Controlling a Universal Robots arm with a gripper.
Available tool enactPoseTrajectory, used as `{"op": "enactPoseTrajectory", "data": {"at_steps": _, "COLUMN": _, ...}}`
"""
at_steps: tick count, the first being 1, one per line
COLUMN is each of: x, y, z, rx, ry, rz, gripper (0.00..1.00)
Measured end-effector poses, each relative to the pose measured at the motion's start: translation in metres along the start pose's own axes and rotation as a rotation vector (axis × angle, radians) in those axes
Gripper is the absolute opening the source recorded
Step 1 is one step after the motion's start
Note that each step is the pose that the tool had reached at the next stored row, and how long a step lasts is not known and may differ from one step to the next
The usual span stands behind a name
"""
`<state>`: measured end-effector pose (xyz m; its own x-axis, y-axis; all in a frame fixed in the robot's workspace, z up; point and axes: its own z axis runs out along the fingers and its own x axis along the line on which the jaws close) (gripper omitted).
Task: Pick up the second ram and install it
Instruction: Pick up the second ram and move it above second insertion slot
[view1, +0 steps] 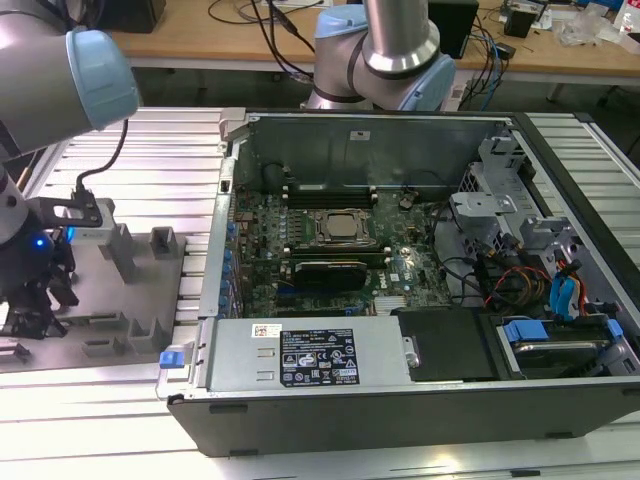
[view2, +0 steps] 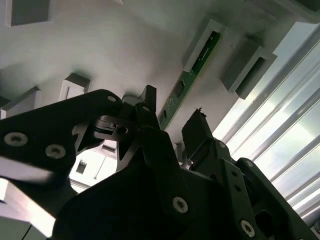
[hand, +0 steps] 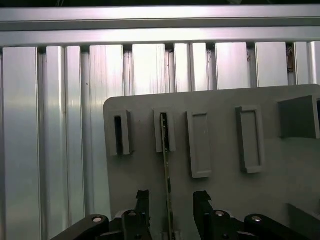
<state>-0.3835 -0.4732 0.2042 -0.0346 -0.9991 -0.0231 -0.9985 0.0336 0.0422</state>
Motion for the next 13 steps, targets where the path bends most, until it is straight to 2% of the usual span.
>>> {"op": "enactPoseTrajectory", "data": {"at_steps": 3, "x": 0.0, "y": -0.0001, "z": 0.0002, "rx": 0.0002, "ry": -0.0002, "rz": 0.0, "gripper": 0.48}}
{"op": "enactPoseTrajectory", "data": {"at_steps": 8, "x": -0.0001, "y": -0.0001, "z": 0.0004, "rx": 0.0002, "ry": -0.0001, "rz": -0.001, "gripper": 0.13}}
{"op": "enactPoseTrajectory", "data": {"at_steps": 13, "x": 0.0, "y": -0.0001, "z": 0.0007, "rx": 0.0001, "ry": -0.0001, "rz": -0.001, "gripper": 0.13}}
